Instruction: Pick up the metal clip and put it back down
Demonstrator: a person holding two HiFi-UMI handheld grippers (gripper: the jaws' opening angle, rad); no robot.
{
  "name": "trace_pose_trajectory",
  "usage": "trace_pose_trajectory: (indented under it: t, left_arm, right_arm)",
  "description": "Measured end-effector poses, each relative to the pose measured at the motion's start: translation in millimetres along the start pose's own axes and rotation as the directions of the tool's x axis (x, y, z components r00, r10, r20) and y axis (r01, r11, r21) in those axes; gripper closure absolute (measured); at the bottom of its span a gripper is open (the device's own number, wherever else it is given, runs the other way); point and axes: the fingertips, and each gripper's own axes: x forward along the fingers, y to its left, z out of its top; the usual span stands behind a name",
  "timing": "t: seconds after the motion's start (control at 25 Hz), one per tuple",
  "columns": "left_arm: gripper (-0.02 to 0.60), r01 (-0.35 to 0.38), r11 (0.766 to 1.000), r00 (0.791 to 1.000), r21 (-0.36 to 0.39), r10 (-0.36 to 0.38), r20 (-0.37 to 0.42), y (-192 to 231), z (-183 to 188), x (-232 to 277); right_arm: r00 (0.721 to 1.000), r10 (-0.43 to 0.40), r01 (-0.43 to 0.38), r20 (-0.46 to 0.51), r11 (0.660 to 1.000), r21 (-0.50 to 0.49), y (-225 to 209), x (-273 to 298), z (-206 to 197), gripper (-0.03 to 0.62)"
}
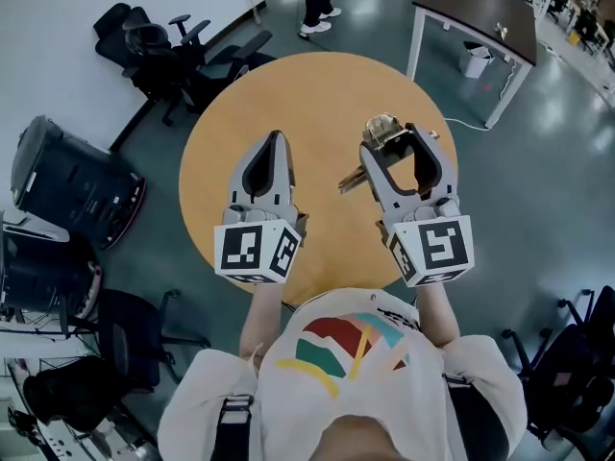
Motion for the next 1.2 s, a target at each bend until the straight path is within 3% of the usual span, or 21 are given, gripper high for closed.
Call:
trace_pose_trajectory:
  t: [0.56,0.8,1.04,1.2]
  left_arm:
    - [0.538,-0.005,1.0,1.0,-0.009,0.005,-0.028,-4,-9,-2]
    - [0.538,-0.073,0.997,0.994,-0.02,0.072,-0.081,12,-35,-24]
    - [0.538,-0.155,0.986,0.98,-0.058,0.146,-0.136,55,-72,-54]
    - [0.538,-0.294,0.952,0.937,-0.089,0.269,-0.221,117,-106,-101]
  right_arm:
    - [0.999,0.025,-0.024,-0.025,0.999,0.029,-2,0,-7,0.296]
    - [0.986,0.132,-0.125,-0.1,0.989,0.079,22,13,-36,0.296]
    - [0.923,0.329,-0.299,-0.201,0.94,0.165,85,64,-98,0.296]
    - [0.83,0.469,-0.413,-0.302,0.881,0.232,170,108,-155,0.296]
